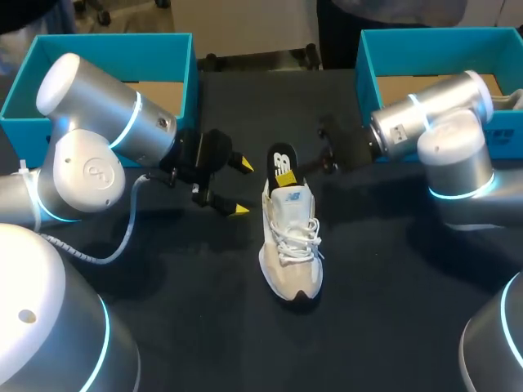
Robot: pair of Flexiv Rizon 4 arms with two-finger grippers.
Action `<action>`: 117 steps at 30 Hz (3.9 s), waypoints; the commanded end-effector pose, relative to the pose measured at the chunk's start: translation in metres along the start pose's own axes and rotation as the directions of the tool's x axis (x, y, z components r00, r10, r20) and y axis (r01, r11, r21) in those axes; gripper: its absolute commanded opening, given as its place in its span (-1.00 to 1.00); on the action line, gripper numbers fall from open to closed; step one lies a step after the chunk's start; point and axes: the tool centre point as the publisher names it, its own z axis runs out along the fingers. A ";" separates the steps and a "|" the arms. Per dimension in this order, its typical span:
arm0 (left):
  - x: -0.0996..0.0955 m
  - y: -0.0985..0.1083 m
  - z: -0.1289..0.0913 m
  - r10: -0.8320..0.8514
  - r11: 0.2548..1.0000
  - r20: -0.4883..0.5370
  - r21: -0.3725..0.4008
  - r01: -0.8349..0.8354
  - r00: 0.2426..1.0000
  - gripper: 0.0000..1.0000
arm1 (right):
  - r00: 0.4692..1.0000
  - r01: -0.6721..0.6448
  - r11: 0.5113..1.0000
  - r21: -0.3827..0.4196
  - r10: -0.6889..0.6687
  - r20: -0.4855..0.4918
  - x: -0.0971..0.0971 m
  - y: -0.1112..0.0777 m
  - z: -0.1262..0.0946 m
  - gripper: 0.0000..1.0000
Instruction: Take the shoe out of the shoebox, open the shoe tongue, remove and reinsert the insole, then place the shoe into the shoebox
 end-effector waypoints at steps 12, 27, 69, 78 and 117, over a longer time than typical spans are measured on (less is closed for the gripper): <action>0.000 0.000 0.000 -0.001 1.000 0.000 -0.003 0.001 1.000 1.00 | 0.990 -0.119 0.992 0.042 0.121 -0.070 0.009 -0.024 0.009 -1.00; 0.000 0.000 0.000 -0.001 1.000 0.000 -0.003 0.001 1.000 1.00 | 0.985 -0.161 0.986 0.052 0.163 -0.060 0.017 -0.031 0.014 -0.63; 0.000 0.000 0.000 -0.001 1.000 0.000 -0.003 0.001 1.000 1.00 | 0.974 -0.216 0.970 0.110 0.222 -0.045 0.010 -0.030 0.012 -0.44; 0.000 0.000 0.000 -0.001 1.000 0.000 -0.003 0.001 1.000 1.00 | 0.988 -0.156 0.982 0.105 0.156 0.010 0.022 -0.005 0.004 0.61; 0.000 0.000 0.000 -0.001 1.000 0.000 -0.003 0.001 1.000 1.00 | 0.995 0.032 0.993 -0.118 -0.021 0.098 0.037 0.040 -0.027 -0.07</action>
